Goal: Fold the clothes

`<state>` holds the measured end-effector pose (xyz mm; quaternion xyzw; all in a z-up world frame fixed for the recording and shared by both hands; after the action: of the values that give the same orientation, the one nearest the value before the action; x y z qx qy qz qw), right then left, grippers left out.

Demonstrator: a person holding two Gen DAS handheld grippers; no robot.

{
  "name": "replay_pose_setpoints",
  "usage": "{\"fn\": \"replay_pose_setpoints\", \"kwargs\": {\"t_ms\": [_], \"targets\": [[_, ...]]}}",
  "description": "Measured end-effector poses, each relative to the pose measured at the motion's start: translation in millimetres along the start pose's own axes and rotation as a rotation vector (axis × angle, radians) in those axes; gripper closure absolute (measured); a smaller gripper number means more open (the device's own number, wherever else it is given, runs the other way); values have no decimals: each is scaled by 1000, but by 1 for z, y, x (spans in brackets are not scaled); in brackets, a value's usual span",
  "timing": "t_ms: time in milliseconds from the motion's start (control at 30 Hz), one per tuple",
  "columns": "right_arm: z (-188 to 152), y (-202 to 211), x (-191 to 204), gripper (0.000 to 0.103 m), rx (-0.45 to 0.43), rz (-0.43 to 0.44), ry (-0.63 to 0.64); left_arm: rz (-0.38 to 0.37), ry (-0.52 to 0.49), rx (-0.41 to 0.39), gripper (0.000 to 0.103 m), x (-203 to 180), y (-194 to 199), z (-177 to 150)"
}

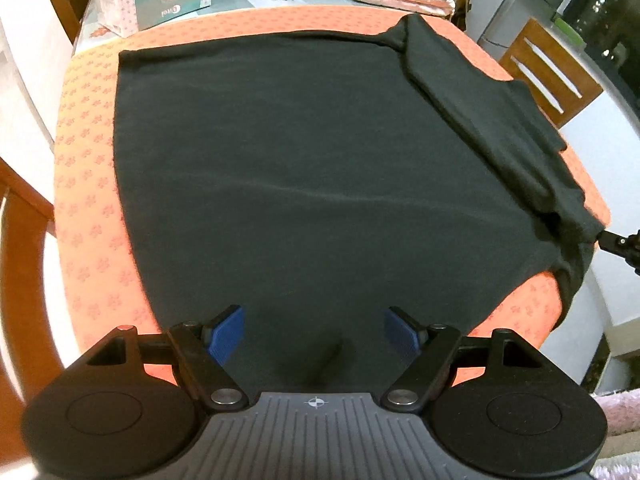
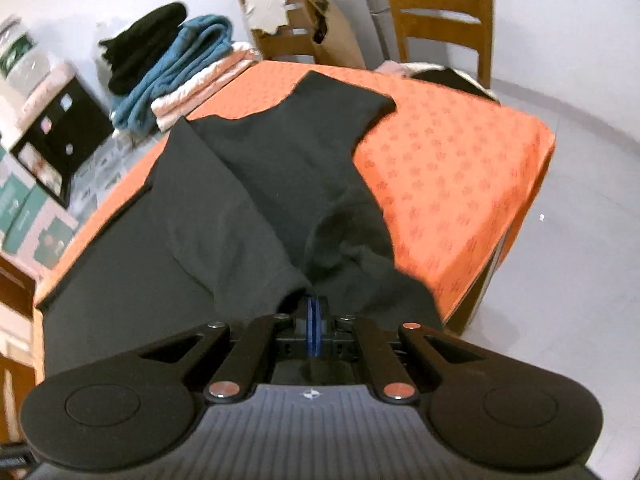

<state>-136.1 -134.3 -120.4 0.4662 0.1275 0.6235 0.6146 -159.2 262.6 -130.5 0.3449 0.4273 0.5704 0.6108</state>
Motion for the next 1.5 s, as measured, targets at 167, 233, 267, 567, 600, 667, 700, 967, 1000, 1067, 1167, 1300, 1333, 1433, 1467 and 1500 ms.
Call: {"fn": "replay_pose_setpoints", "kwargs": {"t_ms": [167,233,267,567,600,667,700,967,1000,1067,1167,1300,1333,1433,1467,1500], "targets": [[40,5,8,97,16,-7,187,-1,-13,-16,24,-18,-2,3],[57,2,11,97,35,21,241,9,-19,-27,24,-28,-3,6],[66,1,16,96,42,35,261,14,-18,-32,24,-33,-3,7],[152,-79,45,79,183,240,404,-53,66,-111,24,-108,-2,37],[157,-90,49,79,206,261,431,-51,59,-113,24,-122,-3,41],[167,-108,56,79,254,309,483,-52,49,-115,24,-152,-6,46],[166,-116,56,79,280,331,499,-53,47,-116,24,-166,-8,47],[157,-158,52,73,458,471,620,-57,104,-72,25,-255,-33,30],[155,-159,49,73,472,481,630,-57,125,-78,26,-262,-35,31],[153,-160,43,73,496,491,641,-51,148,-102,29,-269,-39,36],[153,-160,36,73,522,508,647,-55,180,-98,41,-277,-52,42],[153,-151,28,73,585,571,619,-70,167,-84,45,-293,-65,48],[151,-148,26,72,608,583,615,-69,159,-91,45,-298,-65,49],[138,-135,21,63,665,607,635,-70,145,-107,43,-305,-67,53],[134,-130,19,61,683,618,639,-72,145,-108,43,-306,-68,54],[129,-125,18,61,705,635,630,-72,140,-107,42,-307,-68,55]]}}
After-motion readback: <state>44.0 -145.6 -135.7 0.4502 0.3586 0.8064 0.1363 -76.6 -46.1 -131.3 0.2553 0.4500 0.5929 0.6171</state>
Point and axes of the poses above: each gripper's, at about its wrist camera, not at the fingertips, and y roughly against the way its jaws point, x to its left, z to its top, the point moved 6 cm from there along -y, roughly the way its jaws point, and after that the axes turned 6 degrees about z, right-handed, at the moved point
